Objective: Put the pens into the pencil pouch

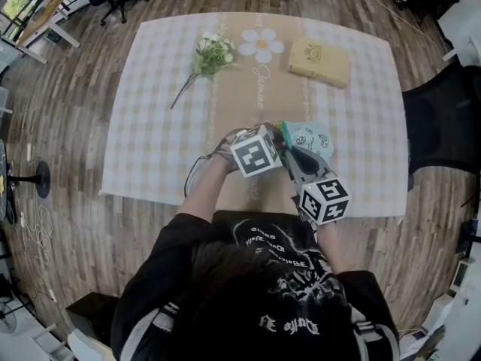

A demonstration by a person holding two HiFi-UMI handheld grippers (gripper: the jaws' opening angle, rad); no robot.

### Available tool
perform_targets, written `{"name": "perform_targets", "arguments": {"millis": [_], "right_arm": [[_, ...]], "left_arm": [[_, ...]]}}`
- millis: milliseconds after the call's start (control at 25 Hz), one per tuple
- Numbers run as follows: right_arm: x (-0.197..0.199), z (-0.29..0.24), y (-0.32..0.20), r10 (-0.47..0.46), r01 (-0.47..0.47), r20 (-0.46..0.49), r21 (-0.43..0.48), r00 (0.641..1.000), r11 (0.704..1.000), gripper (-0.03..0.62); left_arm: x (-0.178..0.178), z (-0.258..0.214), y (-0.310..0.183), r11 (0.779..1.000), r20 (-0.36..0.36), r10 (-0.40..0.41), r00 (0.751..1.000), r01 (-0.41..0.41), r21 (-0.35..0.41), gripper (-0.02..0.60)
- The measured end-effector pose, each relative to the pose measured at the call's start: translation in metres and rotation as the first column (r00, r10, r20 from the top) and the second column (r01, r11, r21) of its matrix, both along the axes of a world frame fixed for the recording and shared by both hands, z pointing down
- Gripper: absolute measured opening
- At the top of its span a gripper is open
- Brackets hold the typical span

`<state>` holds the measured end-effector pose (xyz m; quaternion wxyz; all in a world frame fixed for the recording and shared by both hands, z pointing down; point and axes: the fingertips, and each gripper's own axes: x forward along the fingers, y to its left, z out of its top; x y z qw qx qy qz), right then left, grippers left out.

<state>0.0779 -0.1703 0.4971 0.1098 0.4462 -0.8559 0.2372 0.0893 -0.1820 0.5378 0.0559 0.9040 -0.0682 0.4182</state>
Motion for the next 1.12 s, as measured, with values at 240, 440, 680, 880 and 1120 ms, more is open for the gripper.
{"name": "perform_targets", "arguments": {"millis": [240, 440, 680, 880, 1120], "right_arm": [[0.005, -0.002, -0.004, 0.019, -0.019, 0.019, 0.006, 1.000, 1.000, 0.038], [0.011, 0.000, -0.006, 0.034, -0.034, 0.043, -0.004, 0.998, 0.999, 0.038], [0.008, 0.002, -0.007, 0.042, -0.042, 0.050, -0.007, 0.998, 0.999, 0.038], [0.004, 0.004, -0.007, 0.046, -0.045, 0.044, -0.008, 0.998, 0.999, 0.038], [-0.004, 0.008, -0.005, 0.048, -0.048, 0.017, -0.007, 0.999, 0.999, 0.038]], "left_arm": [[0.004, -0.001, -0.005, 0.999, -0.025, -0.011, 1.000, 0.012, 0.032, 0.086], [0.002, 0.001, -0.009, 1.000, -0.040, -0.027, 0.999, 0.028, 0.014, 0.121], [-0.006, -0.004, -0.013, 0.998, -0.077, -0.063, 0.995, 0.063, -0.005, 0.191], [-0.025, -0.010, -0.016, 0.992, -0.117, -0.124, 0.985, 0.121, -0.034, 0.242], [-0.060, -0.017, -0.017, 0.965, -0.195, -0.261, 0.945, 0.251, -0.076, 0.249]]}}
